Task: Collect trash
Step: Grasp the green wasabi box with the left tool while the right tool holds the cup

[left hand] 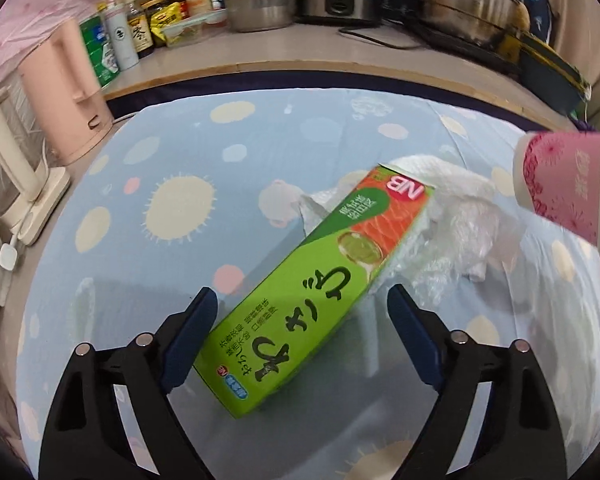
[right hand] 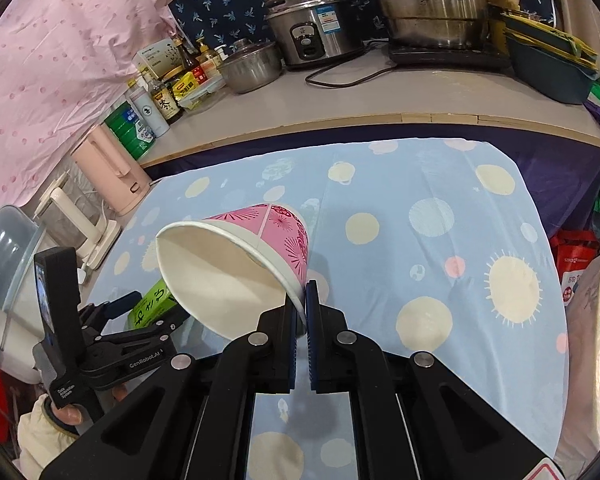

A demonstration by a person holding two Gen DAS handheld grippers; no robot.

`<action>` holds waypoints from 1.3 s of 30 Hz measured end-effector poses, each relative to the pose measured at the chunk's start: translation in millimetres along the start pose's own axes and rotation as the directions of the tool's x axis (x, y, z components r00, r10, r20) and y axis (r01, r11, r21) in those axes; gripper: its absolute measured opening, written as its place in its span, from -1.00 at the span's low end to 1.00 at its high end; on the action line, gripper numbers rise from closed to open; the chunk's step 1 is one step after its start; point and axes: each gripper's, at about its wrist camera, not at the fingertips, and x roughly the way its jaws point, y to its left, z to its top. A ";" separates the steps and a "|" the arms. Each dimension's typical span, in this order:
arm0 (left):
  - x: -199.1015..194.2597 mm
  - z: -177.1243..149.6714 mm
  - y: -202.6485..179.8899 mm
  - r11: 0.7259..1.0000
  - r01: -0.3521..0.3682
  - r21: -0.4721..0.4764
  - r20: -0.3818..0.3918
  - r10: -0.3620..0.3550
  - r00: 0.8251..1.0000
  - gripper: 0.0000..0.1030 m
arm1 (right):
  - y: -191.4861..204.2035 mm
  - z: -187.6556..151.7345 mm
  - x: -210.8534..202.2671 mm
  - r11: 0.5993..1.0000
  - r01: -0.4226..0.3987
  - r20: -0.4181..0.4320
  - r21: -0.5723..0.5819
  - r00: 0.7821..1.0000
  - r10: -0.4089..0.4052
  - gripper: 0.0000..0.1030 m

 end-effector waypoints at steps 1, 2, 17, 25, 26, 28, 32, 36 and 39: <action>-1.0 -2.2 -3.2 1.000 0.001 0.011 0.002 -0.001 1.000 0.48 | -1.8 -0.5 -1.6 1.000 0.001 0.001 0.004 1.000 -0.001 -0.91; -4.4 -4.8 -7.7 1.000 0.010 0.020 0.006 -0.010 1.000 0.39 | -3.5 -1.0 -3.1 1.000 0.002 0.001 0.009 1.000 -0.002 -0.91; -29.0 -18.7 -43.3 0.991 0.048 -0.128 0.002 -0.049 0.999 0.28 | -26.2 -10.8 -25.2 0.999 0.020 0.009 0.050 1.000 -0.020 -0.91; -18.3 -13.1 -50.4 0.986 0.068 -0.149 -0.030 -0.073 0.997 0.09 | -34.2 -9.3 -26.7 0.997 0.019 0.013 0.068 1.000 -0.020 -0.91; -18.2 -13.3 -50.7 0.985 0.070 -0.158 -0.034 -0.076 0.997 0.05 | -35.1 -8.8 -27.0 0.997 0.020 0.015 0.070 1.000 -0.021 -0.91; -17.6 -13.2 -50.2 0.982 0.078 -0.173 -0.046 -0.087 0.995 -0.19 | -36.1 -8.4 -27.0 0.997 0.019 0.016 0.075 1.000 -0.020 -0.91; -22.0 -14.9 -47.8 0.979 0.067 -0.192 -0.044 -0.076 0.996 -0.20 | -38.5 -9.9 -27.5 0.997 0.020 0.016 0.080 1.000 -0.021 -0.91; -33.0 -16.8 -45.0 0.977 0.062 -0.205 -0.030 -0.070 0.997 -0.24 | -38.6 -10.2 -28.4 0.997 0.019 0.017 0.078 1.000 -0.020 -0.90; -42.9 -18.7 -45.7 0.975 0.060 -0.213 -0.021 -0.066 0.998 -0.26 | -40.6 -12.2 -30.0 0.997 0.016 0.019 0.077 1.000 -0.017 -0.91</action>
